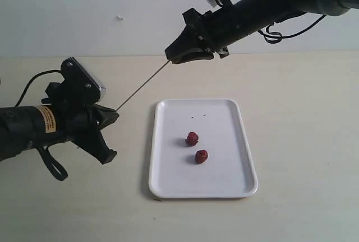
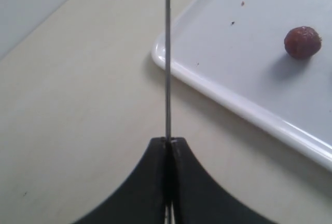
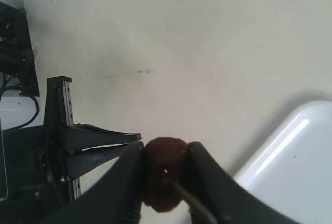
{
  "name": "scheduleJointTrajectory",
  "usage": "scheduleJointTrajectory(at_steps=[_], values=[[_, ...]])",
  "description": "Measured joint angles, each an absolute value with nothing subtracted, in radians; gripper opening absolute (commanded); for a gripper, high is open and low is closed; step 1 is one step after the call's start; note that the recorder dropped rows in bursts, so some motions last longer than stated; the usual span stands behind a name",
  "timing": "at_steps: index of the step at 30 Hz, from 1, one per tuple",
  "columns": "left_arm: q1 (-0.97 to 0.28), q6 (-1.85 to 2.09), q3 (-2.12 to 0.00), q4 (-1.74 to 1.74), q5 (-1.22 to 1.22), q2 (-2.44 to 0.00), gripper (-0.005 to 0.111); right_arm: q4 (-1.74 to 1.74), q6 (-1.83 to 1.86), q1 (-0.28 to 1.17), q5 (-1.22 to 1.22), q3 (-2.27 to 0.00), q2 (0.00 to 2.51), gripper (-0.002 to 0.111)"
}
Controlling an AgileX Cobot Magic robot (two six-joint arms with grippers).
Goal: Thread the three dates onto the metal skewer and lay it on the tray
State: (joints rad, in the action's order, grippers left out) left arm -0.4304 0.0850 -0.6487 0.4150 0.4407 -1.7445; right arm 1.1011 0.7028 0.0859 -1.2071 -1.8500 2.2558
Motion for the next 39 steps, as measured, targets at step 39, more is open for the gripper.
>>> scheduleJointTrajectory(at_steps=[39], values=[[-0.436,0.056,-0.654,0.347,0.444,-1.745,0.0,1.045,0.739,-0.066,-1.217,-1.85,2.131,0.067]])
